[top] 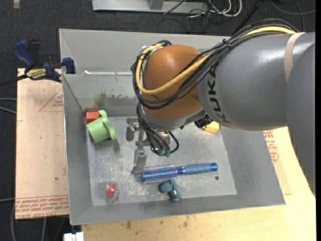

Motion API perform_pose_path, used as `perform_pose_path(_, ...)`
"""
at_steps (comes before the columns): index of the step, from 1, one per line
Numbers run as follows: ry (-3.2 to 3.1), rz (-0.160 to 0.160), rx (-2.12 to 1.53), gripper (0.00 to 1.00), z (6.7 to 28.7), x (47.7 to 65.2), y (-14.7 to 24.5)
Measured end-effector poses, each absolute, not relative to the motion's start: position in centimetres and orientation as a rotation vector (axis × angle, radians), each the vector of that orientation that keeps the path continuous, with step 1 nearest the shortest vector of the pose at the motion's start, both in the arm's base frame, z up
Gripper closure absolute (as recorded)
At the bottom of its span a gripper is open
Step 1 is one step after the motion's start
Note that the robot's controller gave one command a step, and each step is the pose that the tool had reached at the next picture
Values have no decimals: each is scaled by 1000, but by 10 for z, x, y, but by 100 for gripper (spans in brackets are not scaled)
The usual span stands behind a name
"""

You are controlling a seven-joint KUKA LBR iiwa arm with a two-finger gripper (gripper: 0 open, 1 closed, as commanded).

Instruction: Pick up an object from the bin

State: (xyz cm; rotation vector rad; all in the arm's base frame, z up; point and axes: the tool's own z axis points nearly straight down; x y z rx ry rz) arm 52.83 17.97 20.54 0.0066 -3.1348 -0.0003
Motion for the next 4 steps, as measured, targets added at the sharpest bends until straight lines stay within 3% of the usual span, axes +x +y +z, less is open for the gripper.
perform_pose_path(1,-3131,6,72,0,139,502,120)
perform_pose_path(2,-3134,3,-21,0,66,499,70)
perform_pose_path(3,-3140,-2,-13,100,69,500,74)
perform_pose_path(4,-3151,-6,57,100,225,527,117)
